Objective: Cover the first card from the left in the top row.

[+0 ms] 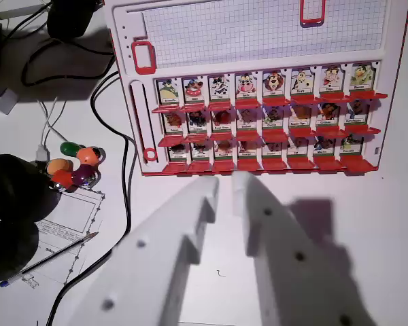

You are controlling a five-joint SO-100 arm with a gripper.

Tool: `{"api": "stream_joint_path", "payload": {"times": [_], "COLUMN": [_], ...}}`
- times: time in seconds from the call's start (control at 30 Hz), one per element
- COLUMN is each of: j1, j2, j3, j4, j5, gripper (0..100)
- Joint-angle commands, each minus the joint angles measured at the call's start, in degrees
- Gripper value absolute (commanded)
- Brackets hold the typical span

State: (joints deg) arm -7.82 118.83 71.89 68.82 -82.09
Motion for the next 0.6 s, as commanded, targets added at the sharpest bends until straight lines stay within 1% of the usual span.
{"api": "stream_joint_path", "payload": {"times": [0.0, 0.57], "j1": [-0.3, 0.0], "j2": [1.1, 0.4], "j3": [-4.4, -5.0], "j4": [-1.7, -1.8], "j5": [-0.2, 0.0], "gripper": [2, 2]}}
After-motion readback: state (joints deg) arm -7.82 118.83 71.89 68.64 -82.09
